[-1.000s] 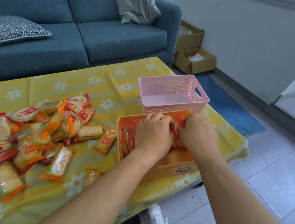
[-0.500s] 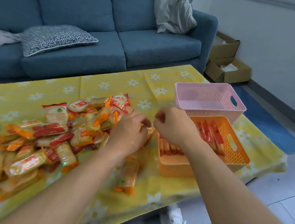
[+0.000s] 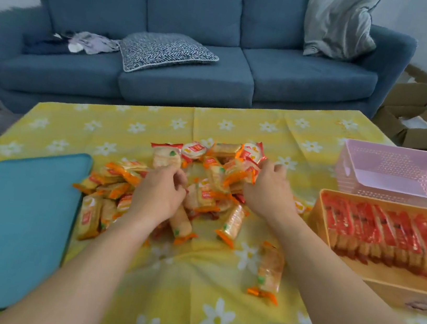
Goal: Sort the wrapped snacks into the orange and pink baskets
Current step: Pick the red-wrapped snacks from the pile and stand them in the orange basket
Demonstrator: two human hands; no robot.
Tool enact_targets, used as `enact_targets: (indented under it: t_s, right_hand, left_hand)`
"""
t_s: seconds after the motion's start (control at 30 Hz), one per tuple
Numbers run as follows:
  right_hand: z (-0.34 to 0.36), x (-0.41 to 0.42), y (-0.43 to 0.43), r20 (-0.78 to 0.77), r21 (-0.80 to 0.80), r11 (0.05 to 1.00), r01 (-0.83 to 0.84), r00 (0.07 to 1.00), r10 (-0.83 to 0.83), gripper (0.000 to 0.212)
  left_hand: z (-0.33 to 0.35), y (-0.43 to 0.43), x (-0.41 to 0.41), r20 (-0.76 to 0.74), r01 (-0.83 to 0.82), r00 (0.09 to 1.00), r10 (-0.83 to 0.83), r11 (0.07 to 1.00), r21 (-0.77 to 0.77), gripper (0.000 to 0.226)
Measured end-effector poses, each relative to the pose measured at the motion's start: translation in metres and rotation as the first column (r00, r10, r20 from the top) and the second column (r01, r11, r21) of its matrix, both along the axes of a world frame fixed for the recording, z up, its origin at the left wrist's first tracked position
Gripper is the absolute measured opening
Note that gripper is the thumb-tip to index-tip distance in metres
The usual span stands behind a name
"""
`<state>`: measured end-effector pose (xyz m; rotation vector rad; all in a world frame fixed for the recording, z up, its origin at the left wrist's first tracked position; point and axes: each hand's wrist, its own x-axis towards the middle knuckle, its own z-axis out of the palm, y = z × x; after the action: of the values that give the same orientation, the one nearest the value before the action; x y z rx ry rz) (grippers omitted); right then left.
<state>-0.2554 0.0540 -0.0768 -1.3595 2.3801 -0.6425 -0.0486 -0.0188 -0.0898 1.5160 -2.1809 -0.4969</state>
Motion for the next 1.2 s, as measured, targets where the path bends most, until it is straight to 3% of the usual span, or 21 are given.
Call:
enact_targets:
  t_s: [0.13,0.23,0.37,0.47,0.53,0.67,0.83,0.97,1.1,1.2]
  right_hand:
    - [-0.011,-0.009,-0.023,0.054,0.021,0.995,0.099,0.993,-0.1,0.062]
    - [-0.013,-0.017,-0.036,0.097,0.04,0.99,0.137,0.985,-0.14,0.052]
    - [-0.012,-0.023,-0.044,0.184,0.102,0.988,0.12,0.973,-0.138,0.015]
    - [-0.014,-0.026,-0.046,0.309,0.091,0.989,0.12,0.94,-0.143,0.017]
    - [-0.011,-0.026,-0.044,0.46,0.109,0.986,0.129,0.873,-0.165,0.014]
    - [-0.007,-0.026,-0.041,0.716,0.092,0.985,0.147,0.678,-0.168,0.02]
    - [0.002,-0.03,-0.035,0.695,-0.102,0.959,0.263,0.708,-0.121,0.011]
    - [0.008,-0.029,-0.033,0.458,-0.334,0.892,0.306,0.879,-0.13,0.013]
    - [0.021,-0.01,-0.031,0.498,-0.533,0.787,0.312,0.867,-0.007,0.017]
    - [0.027,0.006,-0.031,0.615,-0.51,0.798,0.322,0.784,0.077,0.015]
  left_hand:
    - [-0.007,-0.005,-0.018,0.098,0.196,0.974,-0.204,0.977,0.084,0.046]
    - [-0.013,-0.007,-0.023,0.244,0.279,0.922,-0.301,0.952,0.122,0.067]
    - [-0.01,-0.014,-0.024,0.265,0.193,0.943,-0.203,0.979,0.065,0.061]
    - [-0.011,-0.02,-0.018,0.21,0.085,0.969,-0.128,0.975,0.204,0.067]
    - [-0.016,-0.027,-0.013,0.147,0.07,0.981,-0.123,0.944,0.324,0.067]
    - [-0.025,-0.036,-0.007,0.171,0.075,0.976,-0.138,0.941,0.331,0.063]
    - [-0.027,-0.034,-0.006,0.291,0.093,0.943,-0.162,0.967,0.236,0.06]
    - [-0.026,-0.024,-0.014,0.431,0.114,0.878,-0.207,0.966,0.233,0.078]
    - [-0.025,-0.023,-0.019,0.414,0.093,0.889,-0.196,0.962,0.256,0.088]
    - [-0.015,-0.022,-0.02,0.323,0.043,0.939,-0.116,0.974,0.223,0.089]
